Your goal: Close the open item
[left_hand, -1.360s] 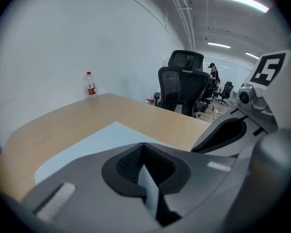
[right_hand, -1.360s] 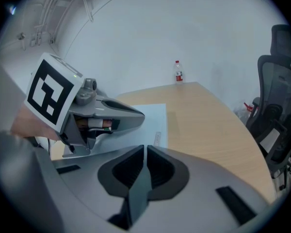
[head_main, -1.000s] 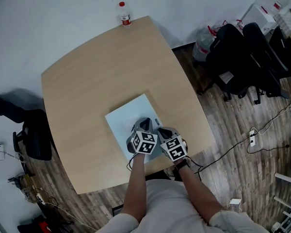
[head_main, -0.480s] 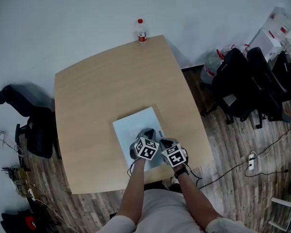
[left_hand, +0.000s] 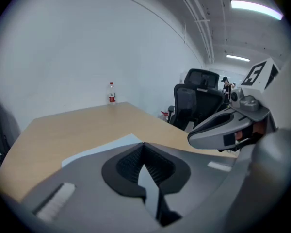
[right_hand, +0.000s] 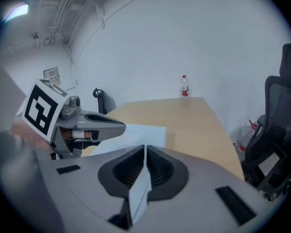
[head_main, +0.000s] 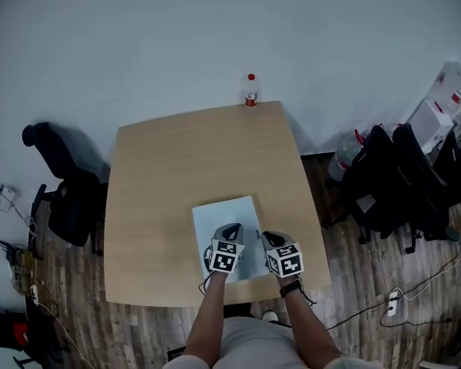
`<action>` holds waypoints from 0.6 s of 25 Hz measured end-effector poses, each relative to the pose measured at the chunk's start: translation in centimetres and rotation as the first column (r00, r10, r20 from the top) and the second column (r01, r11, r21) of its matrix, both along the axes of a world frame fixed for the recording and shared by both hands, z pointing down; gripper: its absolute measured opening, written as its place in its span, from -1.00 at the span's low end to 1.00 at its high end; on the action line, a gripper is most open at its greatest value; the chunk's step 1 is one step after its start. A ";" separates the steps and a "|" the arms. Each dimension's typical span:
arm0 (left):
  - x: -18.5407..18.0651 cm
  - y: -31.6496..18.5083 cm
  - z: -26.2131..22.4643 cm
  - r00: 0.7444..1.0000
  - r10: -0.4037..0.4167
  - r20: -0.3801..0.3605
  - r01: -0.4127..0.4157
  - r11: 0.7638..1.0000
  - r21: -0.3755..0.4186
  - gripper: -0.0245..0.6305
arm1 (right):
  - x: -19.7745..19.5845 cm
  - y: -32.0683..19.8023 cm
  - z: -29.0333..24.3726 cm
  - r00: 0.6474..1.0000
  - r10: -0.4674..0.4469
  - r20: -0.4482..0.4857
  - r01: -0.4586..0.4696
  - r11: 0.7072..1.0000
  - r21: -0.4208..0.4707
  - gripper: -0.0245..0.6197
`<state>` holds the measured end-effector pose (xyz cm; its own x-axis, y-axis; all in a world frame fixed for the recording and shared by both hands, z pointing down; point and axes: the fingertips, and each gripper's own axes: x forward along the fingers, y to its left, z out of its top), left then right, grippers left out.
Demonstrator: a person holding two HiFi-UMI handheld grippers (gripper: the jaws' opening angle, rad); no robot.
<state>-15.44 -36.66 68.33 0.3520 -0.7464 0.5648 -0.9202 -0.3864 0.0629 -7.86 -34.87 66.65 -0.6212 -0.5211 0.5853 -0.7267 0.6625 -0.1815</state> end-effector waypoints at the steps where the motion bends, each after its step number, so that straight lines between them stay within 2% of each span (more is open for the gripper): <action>1: -0.3 0.0 -1.5 1.000 -0.021 -0.019 0.022 0.999 0.025 -0.90 | -0.1 -0.4 -1.3 1.000 -0.001 0.014 0.000 1.000 0.031 -0.86; 4: -1.1 0.6 -5.7 0.996 -0.074 -0.057 0.079 0.993 0.093 -0.90 | -0.3 -1.0 -5.2 0.998 -0.013 0.058 0.006 0.993 0.116 -0.86; 7: -1.7 1.8 -10.2 0.990 -0.110 -0.083 0.123 0.975 0.184 -0.90 | -0.5 -0.6 -9.2 0.994 -0.028 0.105 0.008 0.982 0.191 -0.86; 15: -2.7 6.2 -20.9 0.973 -0.191 -0.134 0.229 0.889 0.397 -0.90 | -0.5 2.0 -19.2 0.974 -0.106 0.199 0.020 0.920 0.392 -0.86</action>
<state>-18.09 -30.50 47.40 0.1961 -0.9658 0.1696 -0.9806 -0.1944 0.0267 -8.38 -32.85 47.41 -0.7472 -0.6345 0.1979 -0.6539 0.7551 -0.0477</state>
